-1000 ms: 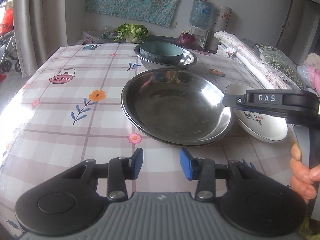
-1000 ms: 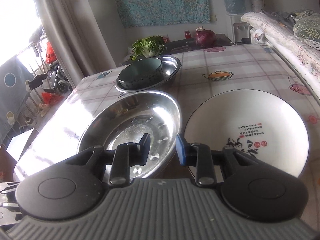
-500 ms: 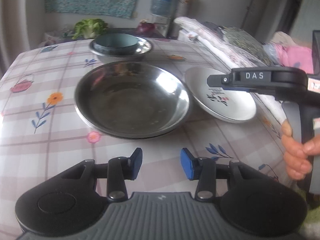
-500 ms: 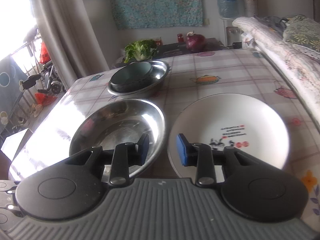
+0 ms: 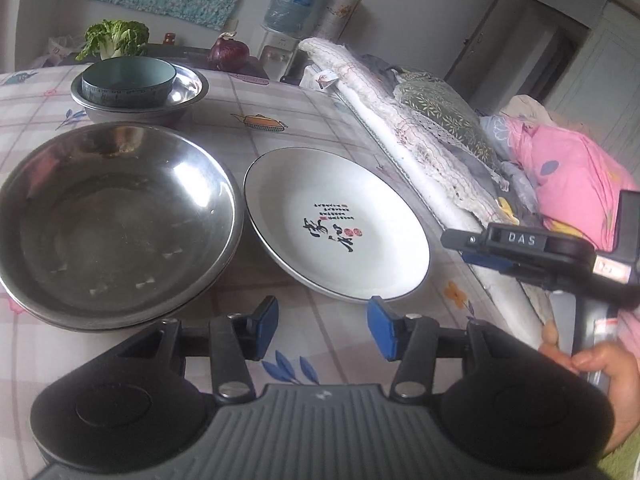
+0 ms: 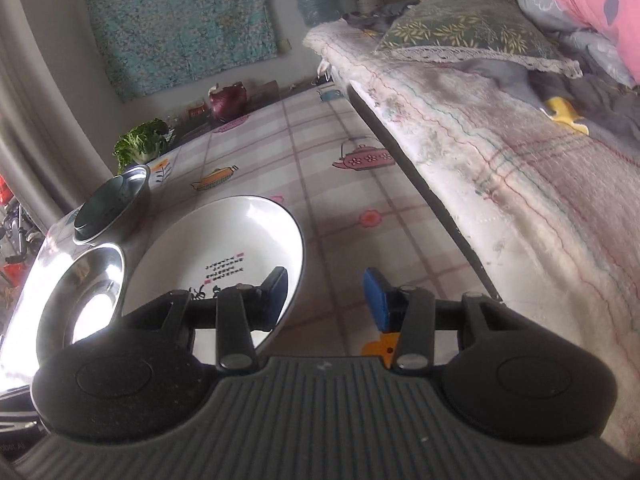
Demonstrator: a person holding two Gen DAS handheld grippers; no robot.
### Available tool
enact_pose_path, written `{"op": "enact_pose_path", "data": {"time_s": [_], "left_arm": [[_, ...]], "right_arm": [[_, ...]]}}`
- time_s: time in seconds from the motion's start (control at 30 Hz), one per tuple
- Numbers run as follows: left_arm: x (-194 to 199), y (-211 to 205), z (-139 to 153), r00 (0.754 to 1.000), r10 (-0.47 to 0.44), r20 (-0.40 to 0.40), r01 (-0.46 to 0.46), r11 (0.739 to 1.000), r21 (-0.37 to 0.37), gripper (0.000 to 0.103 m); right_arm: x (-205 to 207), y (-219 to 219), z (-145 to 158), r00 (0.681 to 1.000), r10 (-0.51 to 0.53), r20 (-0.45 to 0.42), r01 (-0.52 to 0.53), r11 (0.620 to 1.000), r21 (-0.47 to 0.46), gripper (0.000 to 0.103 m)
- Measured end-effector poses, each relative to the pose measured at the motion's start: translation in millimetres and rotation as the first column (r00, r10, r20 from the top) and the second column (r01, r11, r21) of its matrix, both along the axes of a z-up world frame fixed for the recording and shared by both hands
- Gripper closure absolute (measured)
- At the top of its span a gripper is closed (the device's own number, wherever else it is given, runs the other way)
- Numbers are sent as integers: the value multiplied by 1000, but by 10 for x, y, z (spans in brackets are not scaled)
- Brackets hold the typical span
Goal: Organize plates and bowls
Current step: 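Grasp the rim of the white calligraphy plate with the right tool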
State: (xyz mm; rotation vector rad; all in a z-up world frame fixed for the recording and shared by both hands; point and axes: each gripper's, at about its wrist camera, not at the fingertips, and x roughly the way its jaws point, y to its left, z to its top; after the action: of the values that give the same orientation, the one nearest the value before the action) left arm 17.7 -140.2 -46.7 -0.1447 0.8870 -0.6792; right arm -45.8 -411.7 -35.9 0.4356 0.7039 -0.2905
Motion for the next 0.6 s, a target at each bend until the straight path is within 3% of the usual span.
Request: {"op": "enact_pose_path", "data": {"time_s": [0.27, 0.47, 0.6], "left_arm": [[87, -254, -112, 996, 88, -6, -87, 995, 47, 55], [102, -329, -106, 994, 107, 13, -107, 992, 64, 65], [141, -357, -142, 992, 128, -6, -127, 990, 67, 65]], "right_arm": [[171, -127, -212, 1000, 12, -17, -11, 999, 38, 62], [233, -248, -150, 999, 18, 32, -20, 997, 70, 62], [366, -279, -160, 997, 66, 35, -69, 993, 97, 62]]}}
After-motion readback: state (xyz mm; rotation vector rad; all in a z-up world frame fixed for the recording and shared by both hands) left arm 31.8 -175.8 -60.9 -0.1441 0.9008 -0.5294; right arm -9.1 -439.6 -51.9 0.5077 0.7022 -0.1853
